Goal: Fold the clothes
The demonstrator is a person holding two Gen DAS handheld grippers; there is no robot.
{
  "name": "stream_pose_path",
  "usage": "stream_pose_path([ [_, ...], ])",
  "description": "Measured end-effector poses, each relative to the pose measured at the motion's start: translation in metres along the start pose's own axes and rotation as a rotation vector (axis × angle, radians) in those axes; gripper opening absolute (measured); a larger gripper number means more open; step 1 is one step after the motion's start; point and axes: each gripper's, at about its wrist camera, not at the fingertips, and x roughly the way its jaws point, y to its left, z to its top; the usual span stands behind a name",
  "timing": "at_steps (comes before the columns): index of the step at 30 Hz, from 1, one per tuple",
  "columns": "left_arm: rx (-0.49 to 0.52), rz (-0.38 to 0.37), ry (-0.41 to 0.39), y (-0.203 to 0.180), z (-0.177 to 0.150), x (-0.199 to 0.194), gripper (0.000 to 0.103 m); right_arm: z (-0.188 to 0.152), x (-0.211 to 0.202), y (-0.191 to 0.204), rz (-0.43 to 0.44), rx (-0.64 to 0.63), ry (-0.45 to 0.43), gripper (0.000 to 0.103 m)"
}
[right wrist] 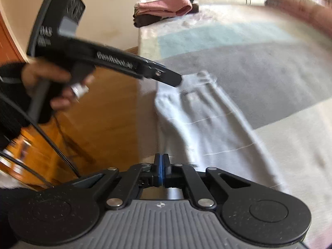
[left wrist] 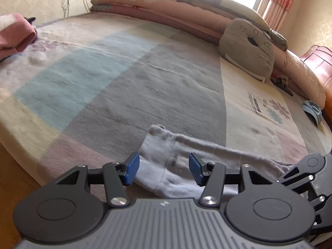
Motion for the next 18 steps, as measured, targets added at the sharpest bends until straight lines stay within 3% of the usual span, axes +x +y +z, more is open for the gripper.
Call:
stream_pose_path([
  [3, -0.001, -0.003, 0.017, 0.002, -0.003, 0.01, 0.053, 0.001, 0.001, -0.002, 0.006, 0.008, 0.01, 0.005],
  [10, -0.071, -0.021, -0.046, 0.013, 0.002, -0.007, 0.053, 0.027, -0.018, -0.024, -0.053, 0.02, -0.086, 0.01],
  [14, -0.078, -0.036, -0.061, 0.015, 0.0, -0.018, 0.053, 0.039, -0.008, -0.032, -0.156, -0.027, -0.098, 0.013],
  [18, -0.094, -0.036, -0.045, 0.014, -0.009, -0.02, 0.053, 0.054, 0.012, -0.052, -0.202, -0.039, -0.104, 0.021],
])
